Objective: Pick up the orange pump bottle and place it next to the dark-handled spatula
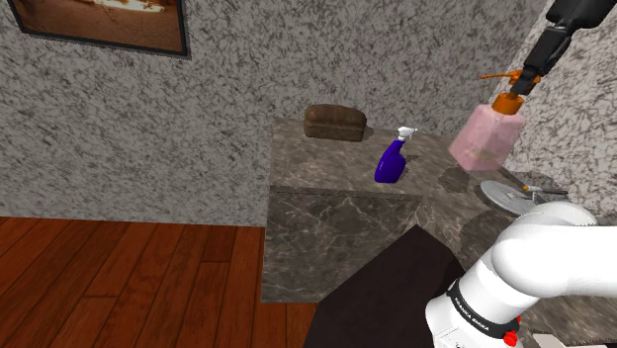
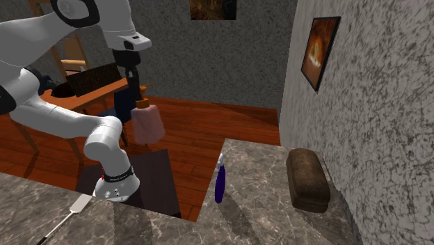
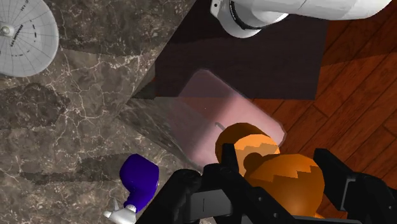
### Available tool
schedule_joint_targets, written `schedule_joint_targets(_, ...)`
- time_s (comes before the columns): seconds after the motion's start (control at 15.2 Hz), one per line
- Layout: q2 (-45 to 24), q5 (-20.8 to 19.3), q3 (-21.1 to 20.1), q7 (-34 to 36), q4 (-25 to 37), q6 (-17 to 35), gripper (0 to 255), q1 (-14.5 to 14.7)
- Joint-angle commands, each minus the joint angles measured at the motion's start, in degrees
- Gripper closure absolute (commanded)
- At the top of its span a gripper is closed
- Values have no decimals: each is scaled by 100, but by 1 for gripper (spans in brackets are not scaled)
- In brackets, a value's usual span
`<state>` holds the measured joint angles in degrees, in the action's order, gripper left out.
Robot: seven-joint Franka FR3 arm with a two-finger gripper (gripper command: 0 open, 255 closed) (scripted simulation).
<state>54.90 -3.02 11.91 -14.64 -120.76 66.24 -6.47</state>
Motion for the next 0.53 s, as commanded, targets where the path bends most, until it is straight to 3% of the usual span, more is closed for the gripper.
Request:
schedule_joint_targets(0.0, 371, -52, -2, -36, -133, -245, 255, -64)
schedule_joint_targets(0.46, 1519, -193, -28, -156, -256, -1279, 255, -270)
